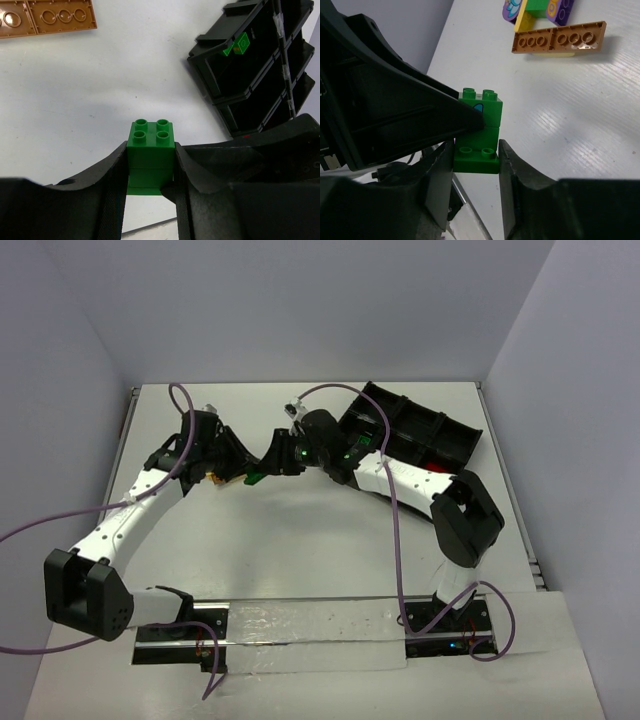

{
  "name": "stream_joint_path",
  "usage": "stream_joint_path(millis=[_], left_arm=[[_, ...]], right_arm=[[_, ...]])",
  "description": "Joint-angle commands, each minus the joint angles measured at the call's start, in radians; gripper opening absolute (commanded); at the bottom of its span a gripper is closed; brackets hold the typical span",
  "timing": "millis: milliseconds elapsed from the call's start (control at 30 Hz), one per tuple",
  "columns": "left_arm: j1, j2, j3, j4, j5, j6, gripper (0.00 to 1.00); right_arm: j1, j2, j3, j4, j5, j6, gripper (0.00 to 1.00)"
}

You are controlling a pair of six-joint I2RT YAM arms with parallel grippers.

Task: Sort the legos into containers by color

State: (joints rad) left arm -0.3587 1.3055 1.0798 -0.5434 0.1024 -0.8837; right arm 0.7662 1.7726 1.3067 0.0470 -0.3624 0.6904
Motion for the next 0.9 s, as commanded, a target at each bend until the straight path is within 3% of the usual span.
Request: stream_joint_path(millis=[0,33,67,100,167,567,867], left_arm=[[0.001,-0.037,0.008,0.002,0.008,0.008,0.0],[0.001,-0.035,0.008,0.0,0.007,0.008,0.0],[0.001,-0.037,0.006,0.0,0.008,0.006,0.0],[0.0,-0.038,0.005,-0.001,0.007,0.006,0.0],[0.001,-0.037,0.006,-0.001,-0.004,0.005,0.0],[0.003,0.056,0.056,0.017,-0.028,0.01,0.0],[0.003,0.144,0.079,0.042,-0.035,0.014,0.0]], right_arm=[[0.005,0.005,0.011,0.103,-0.02,0.024,0.26],[0.005,0.007,0.011,0.103,-0.023,0.024,0.26],[0.008,0.005,0.008,0.102,-0.024,0.026,0.12],[0.007,0.005,0.004,0.102,-0.023,0.026,0.05],[0.007,-0.005,-0.006,0.1,-0.02,0.025,0.01],[0.007,-0.127,-0.19,0.022,0.104,-0.063,0.0],[0.007,-0.178,-0.226,-0.04,0.17,-0.123,0.0]])
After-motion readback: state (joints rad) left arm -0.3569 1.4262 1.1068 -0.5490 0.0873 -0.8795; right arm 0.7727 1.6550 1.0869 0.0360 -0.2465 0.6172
